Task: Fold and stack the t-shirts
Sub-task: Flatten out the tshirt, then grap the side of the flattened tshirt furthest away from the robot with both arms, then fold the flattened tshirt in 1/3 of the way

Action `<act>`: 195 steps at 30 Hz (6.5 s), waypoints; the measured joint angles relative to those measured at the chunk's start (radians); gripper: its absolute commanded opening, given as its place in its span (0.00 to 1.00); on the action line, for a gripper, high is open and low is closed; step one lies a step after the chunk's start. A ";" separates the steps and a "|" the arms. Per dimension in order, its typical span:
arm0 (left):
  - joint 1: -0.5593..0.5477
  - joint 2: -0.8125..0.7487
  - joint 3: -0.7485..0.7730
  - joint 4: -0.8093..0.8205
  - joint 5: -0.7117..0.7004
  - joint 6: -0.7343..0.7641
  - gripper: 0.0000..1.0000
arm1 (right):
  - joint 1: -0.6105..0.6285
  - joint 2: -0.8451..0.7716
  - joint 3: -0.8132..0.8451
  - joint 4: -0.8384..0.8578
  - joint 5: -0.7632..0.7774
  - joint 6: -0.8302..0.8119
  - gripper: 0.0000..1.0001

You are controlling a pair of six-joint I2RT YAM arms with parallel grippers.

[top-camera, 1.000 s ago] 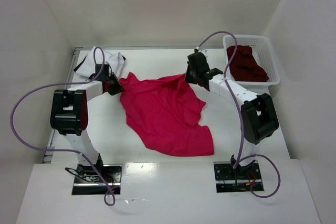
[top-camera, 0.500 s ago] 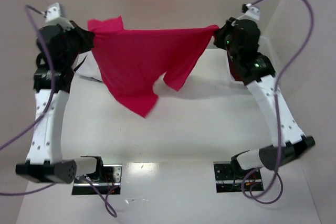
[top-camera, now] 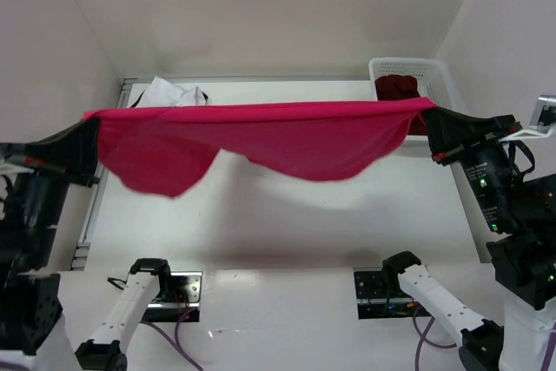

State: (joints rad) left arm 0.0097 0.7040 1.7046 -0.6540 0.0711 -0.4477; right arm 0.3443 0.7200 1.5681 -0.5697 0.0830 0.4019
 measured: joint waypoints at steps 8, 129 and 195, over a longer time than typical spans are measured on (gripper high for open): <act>0.000 -0.012 0.034 -0.012 0.004 0.000 0.00 | 0.000 0.008 -0.002 -0.070 -0.040 0.001 0.00; -0.036 1.519 -0.024 0.491 -0.077 -0.063 0.00 | -0.264 1.302 -0.187 0.368 -0.047 0.106 0.00; -0.101 0.463 -0.743 0.299 0.014 0.049 0.00 | -0.267 1.027 -0.410 0.306 -0.081 0.146 0.00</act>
State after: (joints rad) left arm -0.0910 1.1667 0.9619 -0.3550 0.0853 -0.3985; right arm 0.0776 1.7473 1.1576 -0.2642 0.0021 0.5480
